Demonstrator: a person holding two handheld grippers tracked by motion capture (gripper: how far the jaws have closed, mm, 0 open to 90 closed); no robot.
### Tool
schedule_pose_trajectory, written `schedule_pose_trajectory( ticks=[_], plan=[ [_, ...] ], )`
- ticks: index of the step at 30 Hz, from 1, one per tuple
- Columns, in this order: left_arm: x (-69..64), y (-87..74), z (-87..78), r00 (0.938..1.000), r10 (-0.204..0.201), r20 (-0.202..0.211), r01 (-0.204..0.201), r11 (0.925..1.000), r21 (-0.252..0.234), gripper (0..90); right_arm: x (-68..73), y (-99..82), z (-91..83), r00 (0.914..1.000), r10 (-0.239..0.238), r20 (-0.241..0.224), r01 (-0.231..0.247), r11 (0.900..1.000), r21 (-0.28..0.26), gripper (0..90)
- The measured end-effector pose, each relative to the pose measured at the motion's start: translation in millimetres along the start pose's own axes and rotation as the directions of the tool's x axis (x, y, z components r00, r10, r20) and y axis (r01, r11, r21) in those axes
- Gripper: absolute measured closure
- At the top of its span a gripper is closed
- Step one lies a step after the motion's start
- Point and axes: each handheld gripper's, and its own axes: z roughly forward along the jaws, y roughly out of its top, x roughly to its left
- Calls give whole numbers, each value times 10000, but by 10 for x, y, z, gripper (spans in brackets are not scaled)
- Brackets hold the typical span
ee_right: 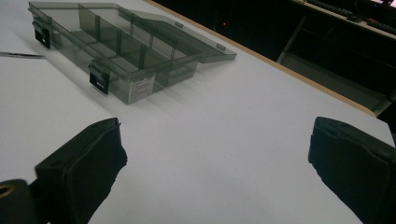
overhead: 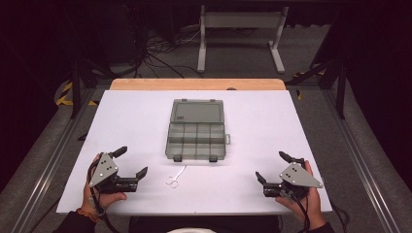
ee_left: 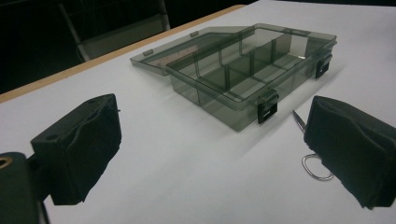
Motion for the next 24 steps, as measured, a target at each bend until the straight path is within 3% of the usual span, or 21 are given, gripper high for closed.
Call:
schedule_pose_trajectory(
  ticks=[24],
  plan=[
    [-82, -2, 125, 9970, 402, 659, -463, 9945, 937, 127, -8, -17, 25, 10000, 75, 2, -75, 9998, 172, 43]
  ],
)
